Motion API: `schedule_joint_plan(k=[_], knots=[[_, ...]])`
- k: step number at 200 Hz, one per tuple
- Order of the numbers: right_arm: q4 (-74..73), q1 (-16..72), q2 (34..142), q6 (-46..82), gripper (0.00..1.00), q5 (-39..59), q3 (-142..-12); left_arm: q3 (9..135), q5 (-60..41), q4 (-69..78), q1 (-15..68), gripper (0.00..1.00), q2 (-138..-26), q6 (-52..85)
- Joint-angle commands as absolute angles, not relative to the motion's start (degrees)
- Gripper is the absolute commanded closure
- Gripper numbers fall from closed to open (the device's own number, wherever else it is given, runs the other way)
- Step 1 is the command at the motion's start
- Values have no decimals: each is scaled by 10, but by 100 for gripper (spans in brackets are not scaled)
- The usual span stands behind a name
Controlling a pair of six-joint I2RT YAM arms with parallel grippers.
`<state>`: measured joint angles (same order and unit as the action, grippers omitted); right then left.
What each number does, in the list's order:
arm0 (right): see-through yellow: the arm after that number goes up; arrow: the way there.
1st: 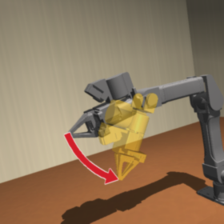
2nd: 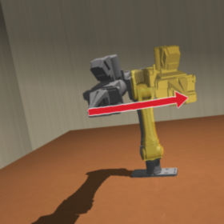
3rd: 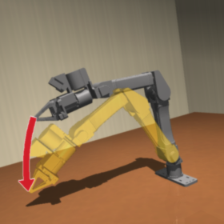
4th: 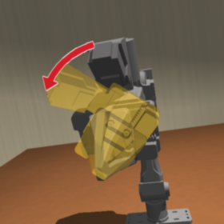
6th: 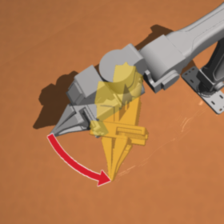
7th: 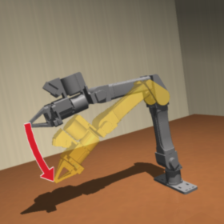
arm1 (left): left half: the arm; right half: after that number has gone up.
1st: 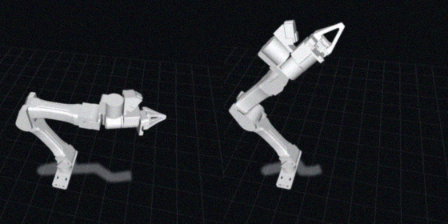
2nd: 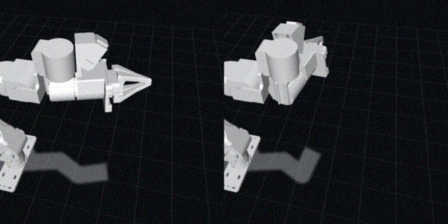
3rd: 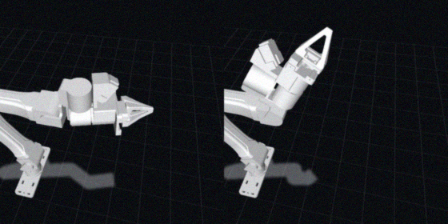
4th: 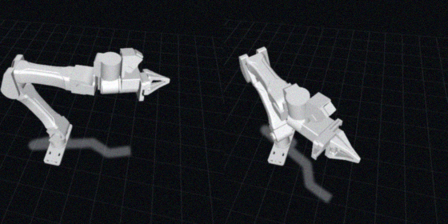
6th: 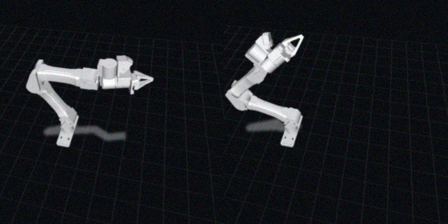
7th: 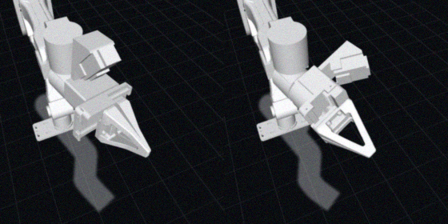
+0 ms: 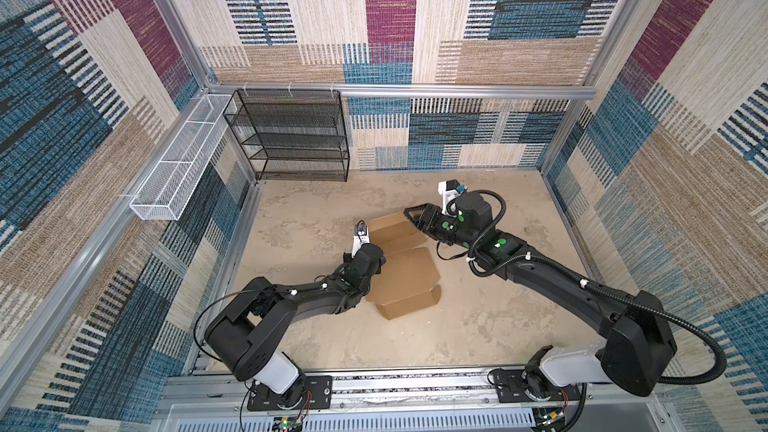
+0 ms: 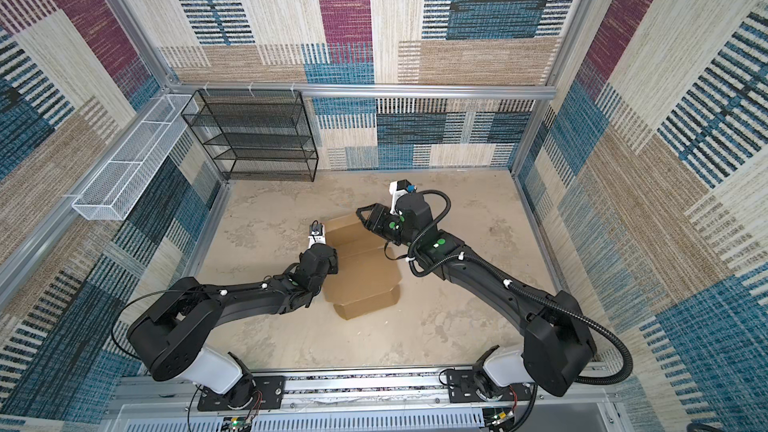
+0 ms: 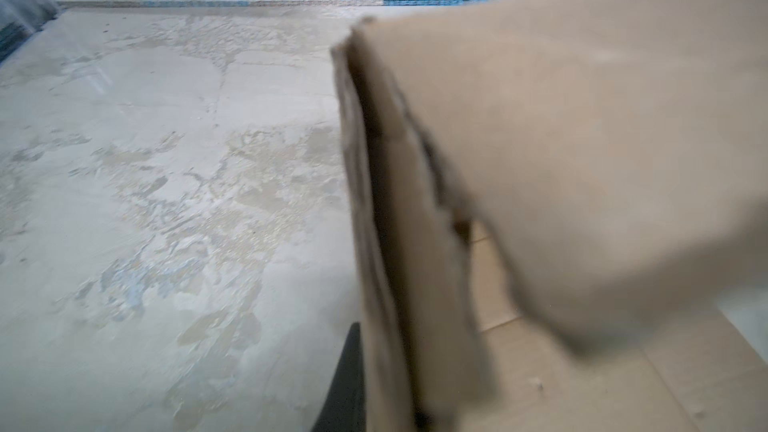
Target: Fold the paper box
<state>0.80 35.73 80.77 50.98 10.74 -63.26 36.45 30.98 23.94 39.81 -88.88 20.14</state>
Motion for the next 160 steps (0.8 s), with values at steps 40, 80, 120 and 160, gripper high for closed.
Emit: schedule_joint_plan(k=[40, 80, 120, 160], knots=[[54, 345, 933, 354, 89, 134, -755, 349, 196, 301, 380, 100, -878, 112], [51, 379, 959, 329, 94, 103, -772, 354, 203, 299, 379, 100, -889, 117], [21, 391, 975, 352, 95, 108, -741, 356, 212, 289, 379, 100, -890, 130], [1, 396, 985, 362, 95, 103, -716, 356, 215, 292, 380, 100, -889, 138]])
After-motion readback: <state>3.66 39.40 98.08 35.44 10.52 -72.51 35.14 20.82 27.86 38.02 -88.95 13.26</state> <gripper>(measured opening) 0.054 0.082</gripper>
